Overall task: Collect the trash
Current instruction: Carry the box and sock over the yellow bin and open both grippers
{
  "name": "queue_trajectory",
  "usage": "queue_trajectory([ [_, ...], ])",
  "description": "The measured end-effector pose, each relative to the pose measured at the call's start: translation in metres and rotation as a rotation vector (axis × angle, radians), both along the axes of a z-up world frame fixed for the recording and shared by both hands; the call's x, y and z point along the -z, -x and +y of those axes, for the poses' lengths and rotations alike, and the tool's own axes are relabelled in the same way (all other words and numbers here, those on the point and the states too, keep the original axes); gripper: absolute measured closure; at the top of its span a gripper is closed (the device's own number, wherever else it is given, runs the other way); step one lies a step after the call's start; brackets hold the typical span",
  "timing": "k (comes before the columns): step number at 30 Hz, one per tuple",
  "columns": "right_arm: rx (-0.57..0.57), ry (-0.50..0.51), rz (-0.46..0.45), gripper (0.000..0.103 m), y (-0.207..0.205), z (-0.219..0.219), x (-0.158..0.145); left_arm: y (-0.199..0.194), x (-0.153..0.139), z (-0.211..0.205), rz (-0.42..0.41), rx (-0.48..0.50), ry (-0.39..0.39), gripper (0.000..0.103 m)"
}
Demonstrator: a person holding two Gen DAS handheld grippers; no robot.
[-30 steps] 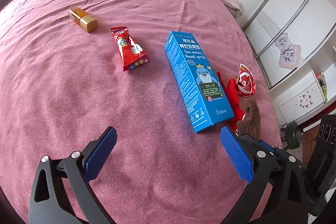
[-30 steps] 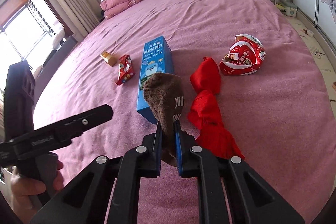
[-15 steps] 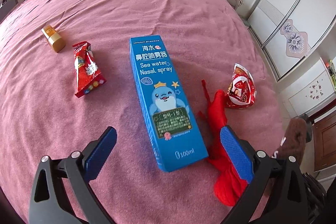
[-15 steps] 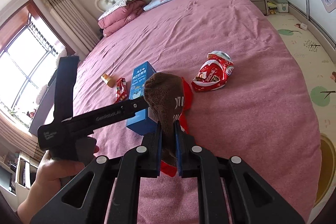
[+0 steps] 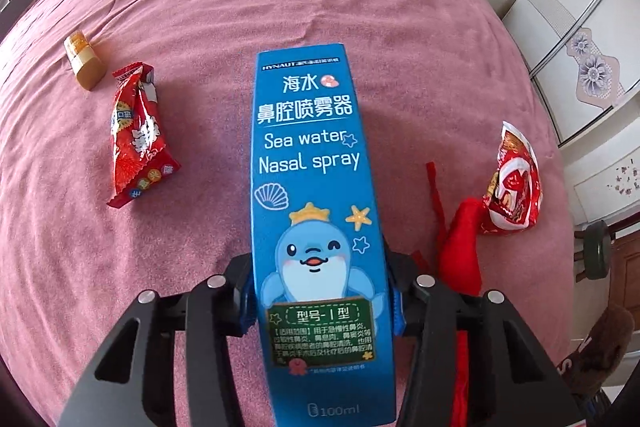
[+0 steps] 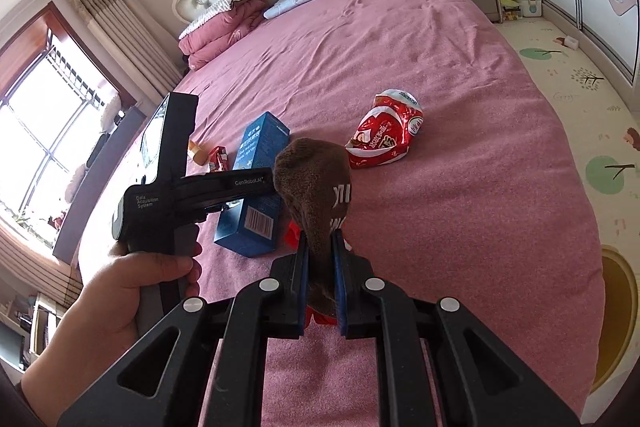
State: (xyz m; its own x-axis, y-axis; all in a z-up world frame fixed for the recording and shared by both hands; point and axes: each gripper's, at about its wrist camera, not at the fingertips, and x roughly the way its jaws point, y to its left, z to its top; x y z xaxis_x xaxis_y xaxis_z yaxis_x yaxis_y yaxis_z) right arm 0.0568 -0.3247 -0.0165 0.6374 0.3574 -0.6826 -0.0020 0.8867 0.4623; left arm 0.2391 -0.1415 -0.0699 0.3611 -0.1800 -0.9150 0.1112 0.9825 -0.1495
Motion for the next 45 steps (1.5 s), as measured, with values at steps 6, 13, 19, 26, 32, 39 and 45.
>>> queue_trajectory([
  [6, -0.008, 0.009, -0.002, 0.092, 0.009, 0.002, -0.003, 0.042, -0.007, 0.001, -0.031, 0.083, 0.025, 0.056],
  [13, -0.013, 0.023, -0.009, 0.092, 0.031, -0.001, -0.007, 0.104, -0.015, 0.012, -0.037, 0.134, 0.079, 0.056],
  [19, -0.008, 0.044, -0.015, 0.092, 0.059, -0.011, -0.01, 0.153, -0.035, 0.017, -0.085, 0.16, 0.124, 0.056],
  [26, 0.012, 0.063, -0.038, 0.092, 0.091, -0.031, -0.017, 0.197, -0.06, -0.007, -0.131, 0.236, 0.167, 0.056],
  [32, 0.056, 0.074, -0.052, 0.092, 0.116, -0.06, -0.02, 0.221, -0.068, -0.054, -0.143, 0.342, 0.166, 0.056],
  [39, 0.142, 0.082, -0.054, 0.092, 0.145, -0.107, -0.019, 0.243, -0.069, -0.119, -0.144, 0.472, 0.156, 0.056],
  [45, 0.223, 0.097, -0.044, 0.092, 0.17, -0.15, -0.013, 0.258, -0.065, -0.173, -0.128, 0.571, 0.146, 0.056],
])
